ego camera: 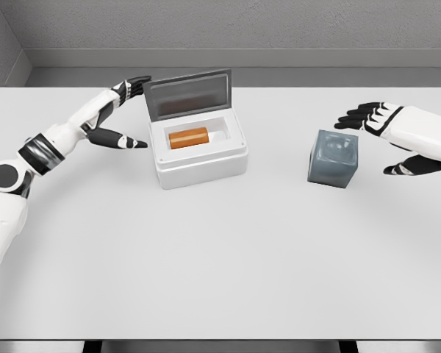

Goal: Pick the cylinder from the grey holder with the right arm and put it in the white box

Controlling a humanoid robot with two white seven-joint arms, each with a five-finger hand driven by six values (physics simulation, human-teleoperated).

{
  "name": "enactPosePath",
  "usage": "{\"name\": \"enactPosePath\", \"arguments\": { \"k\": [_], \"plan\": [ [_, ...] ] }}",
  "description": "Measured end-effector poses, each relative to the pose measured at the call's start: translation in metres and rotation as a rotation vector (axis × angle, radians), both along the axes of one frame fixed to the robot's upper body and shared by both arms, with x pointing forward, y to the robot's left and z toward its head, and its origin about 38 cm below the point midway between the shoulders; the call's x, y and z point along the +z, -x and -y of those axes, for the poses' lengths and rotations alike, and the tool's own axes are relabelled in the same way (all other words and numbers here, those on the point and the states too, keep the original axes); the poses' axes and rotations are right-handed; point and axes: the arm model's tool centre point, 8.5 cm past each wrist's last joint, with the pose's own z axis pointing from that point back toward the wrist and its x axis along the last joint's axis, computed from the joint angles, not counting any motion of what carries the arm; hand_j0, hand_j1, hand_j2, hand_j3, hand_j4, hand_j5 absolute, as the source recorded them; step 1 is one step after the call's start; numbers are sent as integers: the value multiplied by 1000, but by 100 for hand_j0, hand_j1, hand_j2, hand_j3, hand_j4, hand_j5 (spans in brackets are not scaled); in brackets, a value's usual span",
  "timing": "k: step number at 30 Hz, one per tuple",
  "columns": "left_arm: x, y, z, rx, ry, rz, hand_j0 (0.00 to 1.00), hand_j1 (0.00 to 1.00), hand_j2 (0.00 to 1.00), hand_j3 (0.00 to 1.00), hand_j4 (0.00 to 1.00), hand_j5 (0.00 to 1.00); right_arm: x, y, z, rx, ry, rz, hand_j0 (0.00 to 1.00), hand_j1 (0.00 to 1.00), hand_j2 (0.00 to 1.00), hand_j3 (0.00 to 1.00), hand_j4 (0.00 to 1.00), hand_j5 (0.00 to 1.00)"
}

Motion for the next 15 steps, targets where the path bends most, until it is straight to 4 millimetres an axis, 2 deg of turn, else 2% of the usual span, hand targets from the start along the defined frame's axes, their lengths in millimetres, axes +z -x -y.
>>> {"name": "enactPosePath", "arguments": {
  "k": [10, 15],
  "plan": [
    [-1, 4, -2, -10, -20, 5, 100, 100, 100, 100, 100, 100, 0, 0, 0, 0, 0, 0, 100, 100, 100, 100, 100, 100],
    [7, 6, -9, -11, -48, 25, 100, 100, 100, 100, 100, 100, -1, 0, 0, 1, 1, -3, 100, 100, 100, 100, 100, 100]
  ]
}}
